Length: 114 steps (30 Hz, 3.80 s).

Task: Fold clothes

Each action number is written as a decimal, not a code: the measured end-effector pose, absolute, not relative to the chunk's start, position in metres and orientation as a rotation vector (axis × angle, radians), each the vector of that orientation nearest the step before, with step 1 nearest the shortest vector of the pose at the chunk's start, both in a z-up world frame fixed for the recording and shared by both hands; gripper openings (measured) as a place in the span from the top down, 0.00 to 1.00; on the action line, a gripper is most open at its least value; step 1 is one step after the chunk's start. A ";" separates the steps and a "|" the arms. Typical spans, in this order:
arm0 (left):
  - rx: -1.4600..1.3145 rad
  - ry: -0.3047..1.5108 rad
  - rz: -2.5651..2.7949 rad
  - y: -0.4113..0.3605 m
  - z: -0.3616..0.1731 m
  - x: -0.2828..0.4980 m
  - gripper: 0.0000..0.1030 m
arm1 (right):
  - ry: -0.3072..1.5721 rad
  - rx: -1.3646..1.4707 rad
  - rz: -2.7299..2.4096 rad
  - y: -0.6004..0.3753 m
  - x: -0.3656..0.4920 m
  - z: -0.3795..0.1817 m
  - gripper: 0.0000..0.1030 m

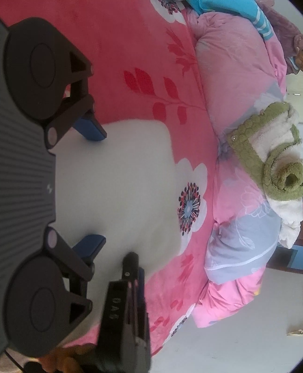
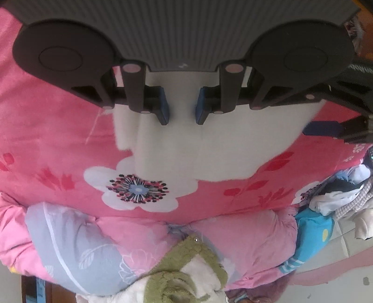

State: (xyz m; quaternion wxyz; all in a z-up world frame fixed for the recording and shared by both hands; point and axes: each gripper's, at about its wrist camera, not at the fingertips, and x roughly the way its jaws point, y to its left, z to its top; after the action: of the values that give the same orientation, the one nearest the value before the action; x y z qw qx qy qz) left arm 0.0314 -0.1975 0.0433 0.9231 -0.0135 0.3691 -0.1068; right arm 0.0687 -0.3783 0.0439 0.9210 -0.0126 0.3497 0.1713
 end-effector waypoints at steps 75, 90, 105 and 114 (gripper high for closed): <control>-0.007 0.541 -0.290 -0.185 0.063 0.027 0.09 | 0.399 0.464 0.160 -0.480 0.020 0.088 0.57; 0.196 0.569 -0.267 -0.255 0.043 0.077 0.08 | 0.348 0.734 0.429 -0.491 -0.079 0.030 0.41; 0.141 0.651 -0.235 -0.250 0.030 0.087 0.07 | 0.501 0.775 0.449 -0.495 -0.063 -0.007 0.40; 0.126 0.662 -0.219 -0.251 0.031 0.087 0.07 | 0.482 0.808 0.461 -0.488 -0.059 -0.011 0.80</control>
State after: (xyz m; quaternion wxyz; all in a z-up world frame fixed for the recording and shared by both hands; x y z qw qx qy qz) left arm 0.0867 -0.2510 0.0313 0.9380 0.0618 0.3239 -0.1072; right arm -0.0588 -0.4875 -0.0112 0.8659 0.3859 0.2302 0.2200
